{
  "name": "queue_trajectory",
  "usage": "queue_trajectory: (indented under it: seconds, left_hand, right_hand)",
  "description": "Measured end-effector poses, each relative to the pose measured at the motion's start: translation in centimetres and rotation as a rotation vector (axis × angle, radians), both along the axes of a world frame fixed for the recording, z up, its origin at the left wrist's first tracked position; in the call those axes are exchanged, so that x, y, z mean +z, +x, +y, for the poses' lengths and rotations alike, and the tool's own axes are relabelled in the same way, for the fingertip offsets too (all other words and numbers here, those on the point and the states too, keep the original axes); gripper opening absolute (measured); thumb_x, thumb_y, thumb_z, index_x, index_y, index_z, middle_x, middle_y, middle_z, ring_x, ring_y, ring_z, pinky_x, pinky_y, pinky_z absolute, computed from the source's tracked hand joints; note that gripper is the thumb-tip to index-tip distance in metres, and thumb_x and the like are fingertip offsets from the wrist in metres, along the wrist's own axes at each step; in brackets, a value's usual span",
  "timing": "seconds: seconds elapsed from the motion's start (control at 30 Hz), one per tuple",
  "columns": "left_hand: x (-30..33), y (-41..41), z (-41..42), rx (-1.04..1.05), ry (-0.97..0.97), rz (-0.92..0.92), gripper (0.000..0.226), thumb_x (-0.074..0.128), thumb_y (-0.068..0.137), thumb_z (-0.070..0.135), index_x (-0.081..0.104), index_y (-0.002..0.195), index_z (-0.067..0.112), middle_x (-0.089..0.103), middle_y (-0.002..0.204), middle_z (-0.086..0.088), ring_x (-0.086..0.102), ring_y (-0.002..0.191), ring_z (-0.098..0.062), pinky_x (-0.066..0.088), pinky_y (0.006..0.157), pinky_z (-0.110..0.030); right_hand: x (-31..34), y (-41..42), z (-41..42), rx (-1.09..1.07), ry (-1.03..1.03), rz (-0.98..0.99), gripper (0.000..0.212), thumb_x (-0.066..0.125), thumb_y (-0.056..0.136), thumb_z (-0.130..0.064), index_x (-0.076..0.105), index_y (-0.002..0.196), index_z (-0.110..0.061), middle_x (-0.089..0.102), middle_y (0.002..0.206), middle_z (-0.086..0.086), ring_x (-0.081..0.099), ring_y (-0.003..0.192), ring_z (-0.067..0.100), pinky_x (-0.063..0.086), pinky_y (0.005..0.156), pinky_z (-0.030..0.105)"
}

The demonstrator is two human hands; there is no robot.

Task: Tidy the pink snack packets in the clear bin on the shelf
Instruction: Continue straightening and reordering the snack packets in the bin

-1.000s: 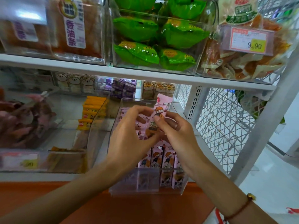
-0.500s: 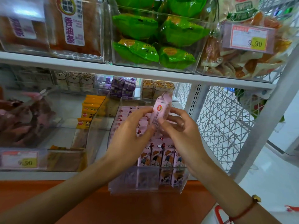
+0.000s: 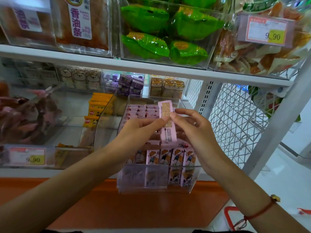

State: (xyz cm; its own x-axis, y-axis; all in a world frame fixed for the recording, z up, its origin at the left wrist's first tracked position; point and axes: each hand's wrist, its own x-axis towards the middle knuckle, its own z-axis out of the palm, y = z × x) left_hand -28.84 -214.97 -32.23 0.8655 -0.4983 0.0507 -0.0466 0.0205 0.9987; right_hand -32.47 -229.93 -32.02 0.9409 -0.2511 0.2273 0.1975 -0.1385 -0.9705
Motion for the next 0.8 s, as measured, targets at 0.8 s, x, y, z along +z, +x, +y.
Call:
queue_trajectory:
  seconds: [0.8]
  left_hand:
    - [-0.7,1.2,0.8,0.070,0.060,-0.704,0.044,0.071,0.080,0.004,0.057,0.107,0.035,0.063,0.111,0.023,0.057,0.112,0.004,0.044,0.096,-0.013]
  right_hand:
    - [0.2,-0.8,-1.6,0.239,-0.125,-0.235,0.038,0.077,0.056,-0.015,0.064,0.092,-0.018,0.070,0.108,-0.002,0.061,0.112,0.009,0.044,0.103,0.046]
